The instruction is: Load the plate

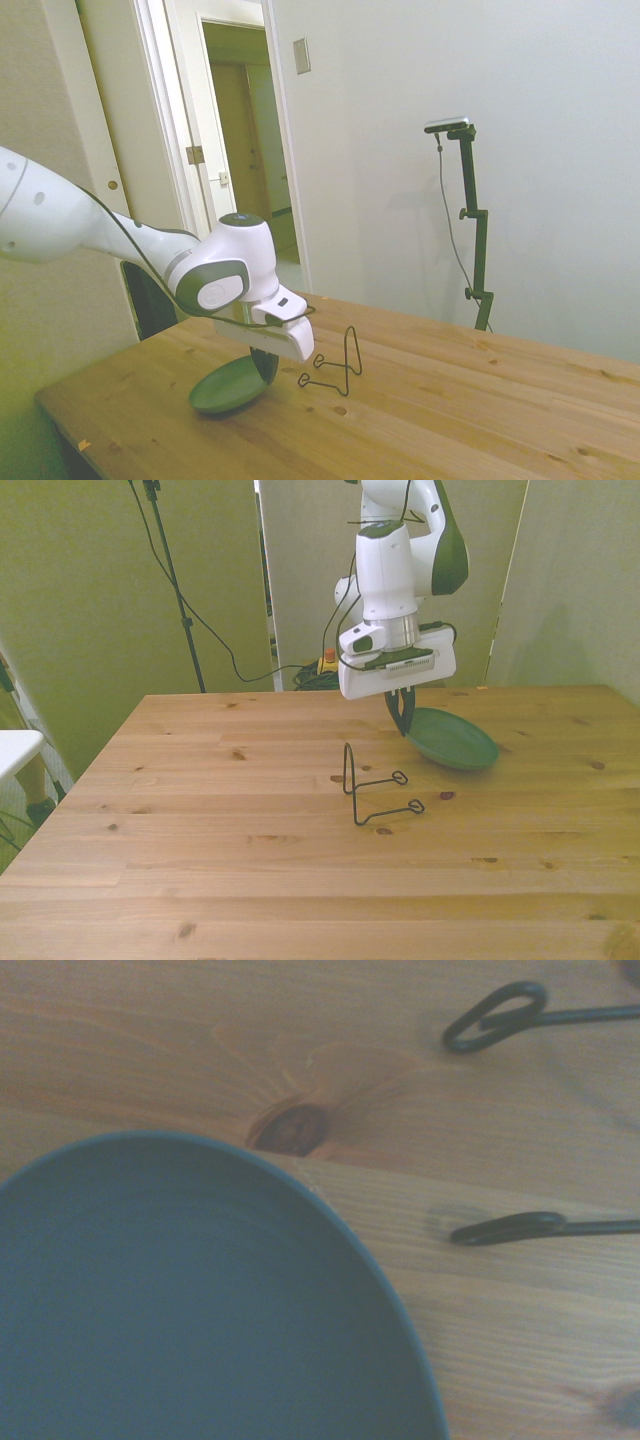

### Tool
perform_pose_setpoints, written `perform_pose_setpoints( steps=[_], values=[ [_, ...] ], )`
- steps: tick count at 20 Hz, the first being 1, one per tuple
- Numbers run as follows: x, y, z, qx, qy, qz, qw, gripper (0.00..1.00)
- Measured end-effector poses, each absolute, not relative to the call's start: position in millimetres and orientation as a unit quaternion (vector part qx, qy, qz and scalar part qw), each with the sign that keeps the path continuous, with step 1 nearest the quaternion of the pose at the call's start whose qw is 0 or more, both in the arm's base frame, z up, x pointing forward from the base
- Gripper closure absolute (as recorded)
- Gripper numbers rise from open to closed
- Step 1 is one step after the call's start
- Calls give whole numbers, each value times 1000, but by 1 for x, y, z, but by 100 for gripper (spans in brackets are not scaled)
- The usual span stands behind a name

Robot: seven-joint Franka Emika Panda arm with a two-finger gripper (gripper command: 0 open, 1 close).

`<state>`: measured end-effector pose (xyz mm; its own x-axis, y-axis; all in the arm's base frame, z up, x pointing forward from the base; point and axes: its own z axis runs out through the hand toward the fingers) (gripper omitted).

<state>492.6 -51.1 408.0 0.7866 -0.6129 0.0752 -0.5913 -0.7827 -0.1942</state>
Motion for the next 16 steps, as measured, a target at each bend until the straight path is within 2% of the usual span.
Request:
perform_pose_setpoints(
  steps=[10, 16],
  values=[
    [478, -68, 491, -917, 364, -164, 26, 100],
    [482, -92, 530, -897, 384, -215, -37, 100]
  ],
)
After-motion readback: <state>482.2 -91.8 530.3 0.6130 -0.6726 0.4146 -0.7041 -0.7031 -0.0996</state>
